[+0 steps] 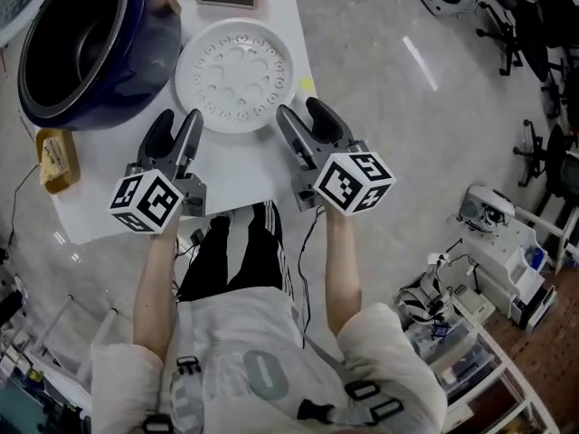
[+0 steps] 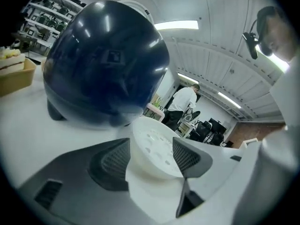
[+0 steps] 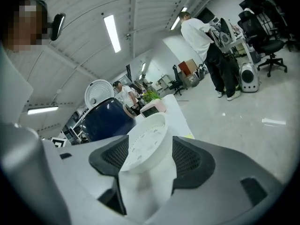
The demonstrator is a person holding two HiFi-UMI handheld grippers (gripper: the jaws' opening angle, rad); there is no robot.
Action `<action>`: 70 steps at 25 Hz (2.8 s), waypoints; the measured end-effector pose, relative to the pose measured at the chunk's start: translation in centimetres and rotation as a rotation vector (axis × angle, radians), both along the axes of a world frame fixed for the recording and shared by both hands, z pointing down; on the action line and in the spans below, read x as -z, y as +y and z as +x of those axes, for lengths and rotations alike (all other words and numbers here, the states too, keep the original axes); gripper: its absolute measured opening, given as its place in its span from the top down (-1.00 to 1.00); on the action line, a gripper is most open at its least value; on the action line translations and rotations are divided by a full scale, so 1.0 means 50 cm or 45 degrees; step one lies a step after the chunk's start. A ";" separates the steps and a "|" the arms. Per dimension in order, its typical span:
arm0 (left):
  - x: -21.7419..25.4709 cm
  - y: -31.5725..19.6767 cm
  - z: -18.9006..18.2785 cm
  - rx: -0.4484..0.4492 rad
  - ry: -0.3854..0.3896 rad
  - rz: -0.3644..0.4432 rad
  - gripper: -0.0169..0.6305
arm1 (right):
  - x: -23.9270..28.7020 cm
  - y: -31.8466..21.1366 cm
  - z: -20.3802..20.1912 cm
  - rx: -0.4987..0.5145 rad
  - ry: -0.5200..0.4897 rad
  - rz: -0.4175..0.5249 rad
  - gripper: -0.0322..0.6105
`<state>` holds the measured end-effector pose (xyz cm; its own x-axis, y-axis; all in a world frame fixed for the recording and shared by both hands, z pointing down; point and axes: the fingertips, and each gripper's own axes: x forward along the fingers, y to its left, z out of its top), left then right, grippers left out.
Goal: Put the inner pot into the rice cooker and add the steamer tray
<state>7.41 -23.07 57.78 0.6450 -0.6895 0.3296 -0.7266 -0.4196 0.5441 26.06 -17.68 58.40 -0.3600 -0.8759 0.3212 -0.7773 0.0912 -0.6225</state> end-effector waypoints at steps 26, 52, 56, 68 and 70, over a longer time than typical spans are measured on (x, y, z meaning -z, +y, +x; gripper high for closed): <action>-0.014 -0.005 0.071 -0.161 -0.185 0.016 0.11 | 0.006 -0.025 -0.053 0.307 0.216 -0.063 0.23; 0.524 -0.054 -0.049 -0.091 0.017 0.563 0.10 | 0.526 -0.080 -0.170 0.263 0.299 0.417 0.23; 0.553 -0.083 -0.137 -0.007 -0.049 0.596 0.10 | 0.543 -0.126 -0.255 0.338 0.261 0.445 0.22; 0.456 -0.141 -0.356 0.154 -0.213 0.426 0.10 | 0.458 -0.218 -0.470 0.543 0.315 0.296 0.22; 0.432 -0.151 -0.366 0.157 -0.233 0.389 0.10 | 0.438 -0.228 -0.479 0.559 0.346 0.268 0.22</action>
